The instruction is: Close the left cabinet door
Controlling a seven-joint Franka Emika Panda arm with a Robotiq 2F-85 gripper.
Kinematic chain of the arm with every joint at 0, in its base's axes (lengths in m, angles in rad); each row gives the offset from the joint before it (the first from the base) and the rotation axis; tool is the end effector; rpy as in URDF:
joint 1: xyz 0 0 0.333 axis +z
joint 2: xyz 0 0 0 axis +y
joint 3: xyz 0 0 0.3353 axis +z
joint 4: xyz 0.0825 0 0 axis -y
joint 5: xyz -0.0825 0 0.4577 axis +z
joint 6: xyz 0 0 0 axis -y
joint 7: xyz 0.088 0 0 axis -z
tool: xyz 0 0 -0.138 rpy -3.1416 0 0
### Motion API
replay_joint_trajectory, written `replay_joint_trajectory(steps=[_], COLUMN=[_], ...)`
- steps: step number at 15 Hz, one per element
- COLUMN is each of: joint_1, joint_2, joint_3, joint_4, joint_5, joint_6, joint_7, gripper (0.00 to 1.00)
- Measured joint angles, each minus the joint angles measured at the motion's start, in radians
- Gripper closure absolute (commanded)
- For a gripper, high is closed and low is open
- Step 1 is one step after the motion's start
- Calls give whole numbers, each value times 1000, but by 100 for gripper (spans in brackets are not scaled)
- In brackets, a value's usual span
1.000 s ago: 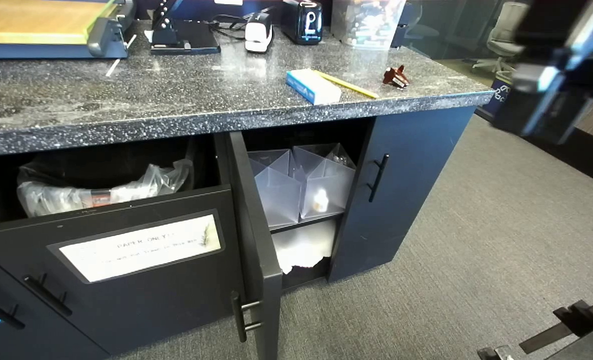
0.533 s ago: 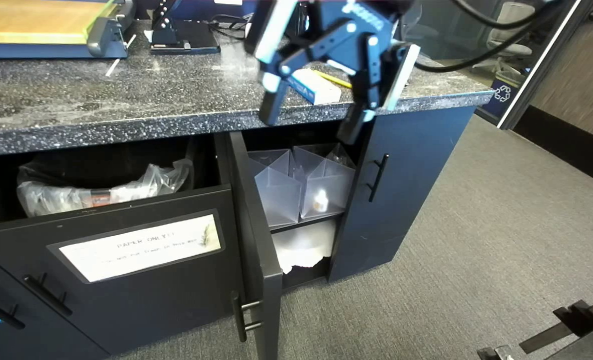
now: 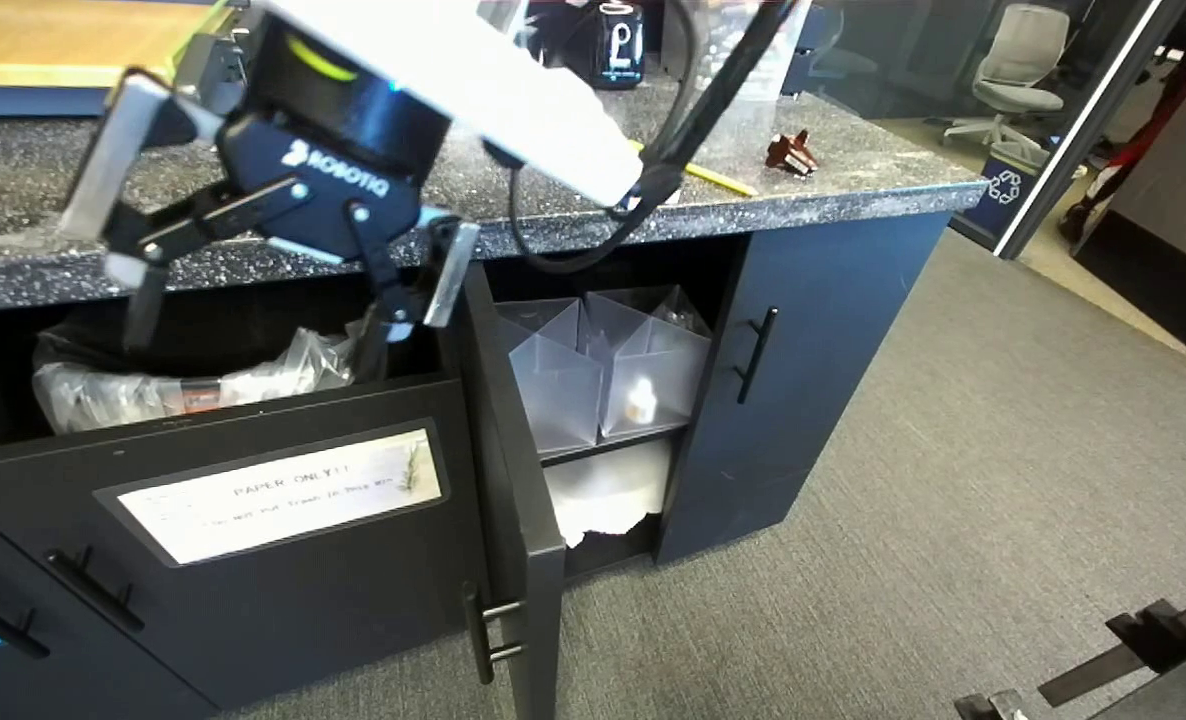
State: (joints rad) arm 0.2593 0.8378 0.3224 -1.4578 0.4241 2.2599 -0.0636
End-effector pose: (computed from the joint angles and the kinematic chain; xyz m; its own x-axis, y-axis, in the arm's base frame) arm 0.6733 0.4245 0.1479 0.9559 0.2827 -0.0793 0.2006 -0.8259 -0.5270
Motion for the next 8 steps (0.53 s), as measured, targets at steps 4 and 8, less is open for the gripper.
replay_joint_trajectory(steps=[4,8], joint_1=[55,64], joint_2=[139,170], joint_3=[30,23], joint_4=[125,96], joint_5=[0,-2], joint_6=[0,57], joint_7=[3,2], gripper=[0,0])
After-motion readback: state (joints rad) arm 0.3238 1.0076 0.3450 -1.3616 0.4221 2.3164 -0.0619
